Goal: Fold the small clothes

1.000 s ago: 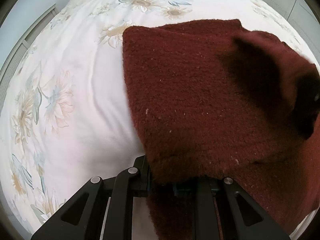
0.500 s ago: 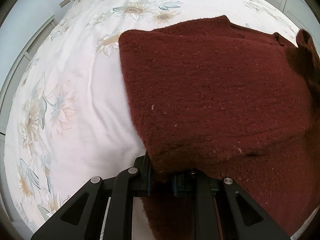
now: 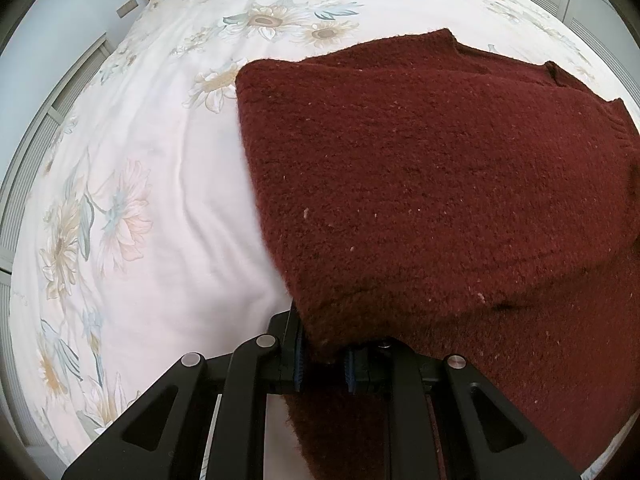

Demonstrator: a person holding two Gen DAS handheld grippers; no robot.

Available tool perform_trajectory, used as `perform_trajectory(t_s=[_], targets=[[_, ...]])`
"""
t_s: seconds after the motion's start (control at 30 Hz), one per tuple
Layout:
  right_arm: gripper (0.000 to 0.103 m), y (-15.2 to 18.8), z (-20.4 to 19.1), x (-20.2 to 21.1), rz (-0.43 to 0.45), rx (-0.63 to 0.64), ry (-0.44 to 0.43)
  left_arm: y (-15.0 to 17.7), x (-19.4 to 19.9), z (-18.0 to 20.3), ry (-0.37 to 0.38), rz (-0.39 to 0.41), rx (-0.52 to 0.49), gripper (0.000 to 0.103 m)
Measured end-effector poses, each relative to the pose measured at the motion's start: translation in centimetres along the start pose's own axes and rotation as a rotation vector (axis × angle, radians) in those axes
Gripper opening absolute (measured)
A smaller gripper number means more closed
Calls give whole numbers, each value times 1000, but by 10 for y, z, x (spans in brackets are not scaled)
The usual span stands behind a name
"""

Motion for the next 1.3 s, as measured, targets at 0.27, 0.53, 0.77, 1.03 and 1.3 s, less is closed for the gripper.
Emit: perform_trajectory(t_s=[0.27,0.53,0.77,1.03,1.3], targets=[[65,-2,-1,-27,-115,-22,0,0,0,-3,0,-7,4,13],[10,14,-23,-35,-102,70,-12,-1,1,-3,0,-9,4,13],[10,11,-10,-24,-29,141,95,-2,2,0,0,-7,-8,13],[32,20,-7,-33,-7,154,108,-3,-2,-5,5,-27,53,16],[89,21,-8,22,107,218,121,-5,39,-22,27,13,154,76]])
Point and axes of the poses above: each gripper's, at about its wrist camera, not at the fingertips, and x roughly against the way its jaws point, z to its right, y to its underside, the point moved 7 cm from there along -x, roughly the way its jaws point, and after that the axes turned 1 degree about y, right-handed, at the moved point
